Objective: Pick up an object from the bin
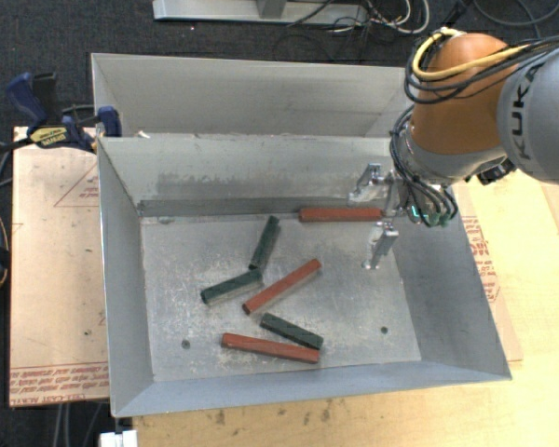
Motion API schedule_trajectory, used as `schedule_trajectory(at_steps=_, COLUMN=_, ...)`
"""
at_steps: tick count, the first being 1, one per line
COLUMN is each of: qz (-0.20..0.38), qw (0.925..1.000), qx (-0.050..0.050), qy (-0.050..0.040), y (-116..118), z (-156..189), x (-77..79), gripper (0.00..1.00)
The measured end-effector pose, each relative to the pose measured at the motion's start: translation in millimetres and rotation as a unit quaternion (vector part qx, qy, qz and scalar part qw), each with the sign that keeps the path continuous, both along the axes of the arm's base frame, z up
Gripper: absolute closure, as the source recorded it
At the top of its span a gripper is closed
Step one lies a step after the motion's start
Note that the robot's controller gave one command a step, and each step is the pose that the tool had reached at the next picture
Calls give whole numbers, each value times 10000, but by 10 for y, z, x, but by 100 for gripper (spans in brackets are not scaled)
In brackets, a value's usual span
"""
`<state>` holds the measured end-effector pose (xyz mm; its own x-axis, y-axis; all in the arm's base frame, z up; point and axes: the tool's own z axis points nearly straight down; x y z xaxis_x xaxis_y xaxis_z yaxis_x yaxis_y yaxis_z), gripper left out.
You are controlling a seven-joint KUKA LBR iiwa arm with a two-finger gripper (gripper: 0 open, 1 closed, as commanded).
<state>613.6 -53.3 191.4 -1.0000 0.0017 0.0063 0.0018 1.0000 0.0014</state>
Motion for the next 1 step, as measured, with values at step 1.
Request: schedule_trajectory(at_steps=1, qz=6, qw=10000, qx=-4, qy=-41, y=1, z=51, x=16, gripper=0)
